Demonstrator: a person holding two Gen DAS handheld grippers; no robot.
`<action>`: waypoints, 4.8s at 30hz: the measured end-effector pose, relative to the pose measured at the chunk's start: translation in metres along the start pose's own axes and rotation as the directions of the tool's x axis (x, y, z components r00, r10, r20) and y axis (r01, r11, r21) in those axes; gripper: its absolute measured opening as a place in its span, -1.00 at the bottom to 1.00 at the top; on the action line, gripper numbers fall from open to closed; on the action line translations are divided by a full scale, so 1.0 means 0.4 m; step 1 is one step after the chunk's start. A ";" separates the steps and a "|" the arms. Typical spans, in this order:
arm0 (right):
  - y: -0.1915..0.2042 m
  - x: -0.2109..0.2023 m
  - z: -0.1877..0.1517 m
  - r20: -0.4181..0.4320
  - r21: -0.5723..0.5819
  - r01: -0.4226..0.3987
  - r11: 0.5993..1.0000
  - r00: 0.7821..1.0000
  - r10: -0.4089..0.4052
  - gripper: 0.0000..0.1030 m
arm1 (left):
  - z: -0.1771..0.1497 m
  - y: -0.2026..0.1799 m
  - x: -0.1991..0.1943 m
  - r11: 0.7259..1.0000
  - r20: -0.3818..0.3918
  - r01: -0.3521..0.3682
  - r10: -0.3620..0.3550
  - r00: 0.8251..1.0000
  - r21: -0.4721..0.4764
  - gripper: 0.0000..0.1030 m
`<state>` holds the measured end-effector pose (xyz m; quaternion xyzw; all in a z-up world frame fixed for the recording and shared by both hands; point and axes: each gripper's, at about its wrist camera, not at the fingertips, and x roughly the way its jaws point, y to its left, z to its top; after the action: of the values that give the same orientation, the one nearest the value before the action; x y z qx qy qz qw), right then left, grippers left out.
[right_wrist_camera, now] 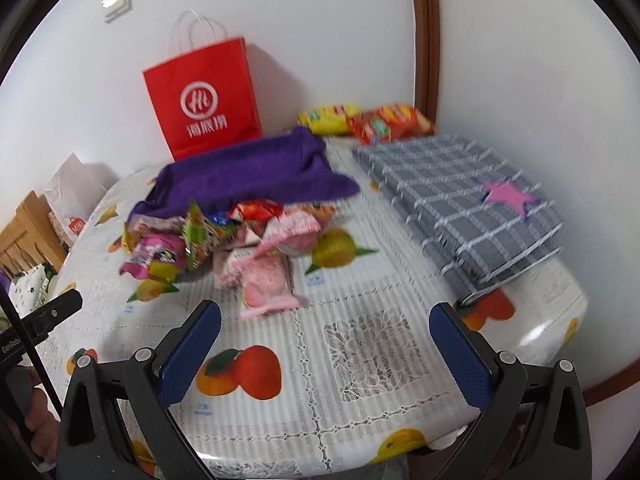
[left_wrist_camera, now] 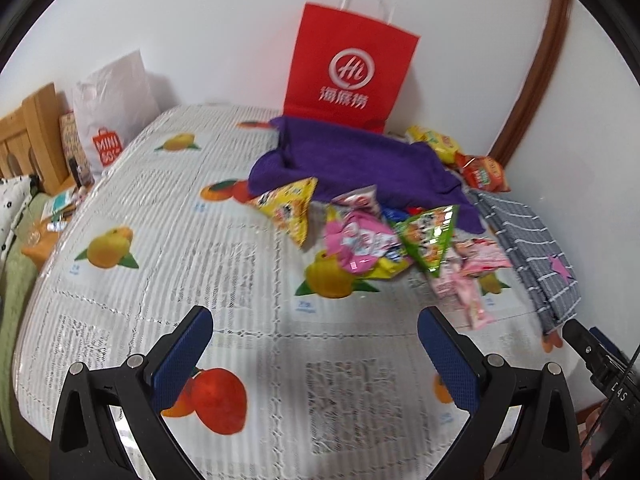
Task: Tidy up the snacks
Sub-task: 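Grasp the pink peach-print candy packet with the right tool while the left tool grasps the yellow triangular packet, then carry both held packets over the purple towel and lower them toward it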
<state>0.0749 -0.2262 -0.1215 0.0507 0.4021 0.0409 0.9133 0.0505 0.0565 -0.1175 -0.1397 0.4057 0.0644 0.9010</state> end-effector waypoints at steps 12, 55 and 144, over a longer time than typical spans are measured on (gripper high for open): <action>0.085 0.180 0.025 -0.058 -0.080 -0.120 0.990 0.992 0.115 0.80 | 0.027 0.050 0.076 0.999 -0.032 -0.039 0.039 0.999 0.002 0.99; 0.058 0.308 0.019 -0.075 -0.168 -0.001 0.986 0.997 -0.012 0.04 | 0.211 0.051 0.383 0.997 -0.116 -0.076 0.077 0.990 0.015 0.16; 0.304 0.454 0.690 0.124 -0.172 -0.078 0.982 0.987 0.101 0.04 | 0.643 -0.042 0.456 0.998 -0.007 0.031 -0.030 1.000 0.051 -0.32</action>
<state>0.3968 -0.1013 -0.0537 -0.0052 0.3330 0.1121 0.9362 0.3588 0.1190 -0.0882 -0.1228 0.4076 0.0398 0.9040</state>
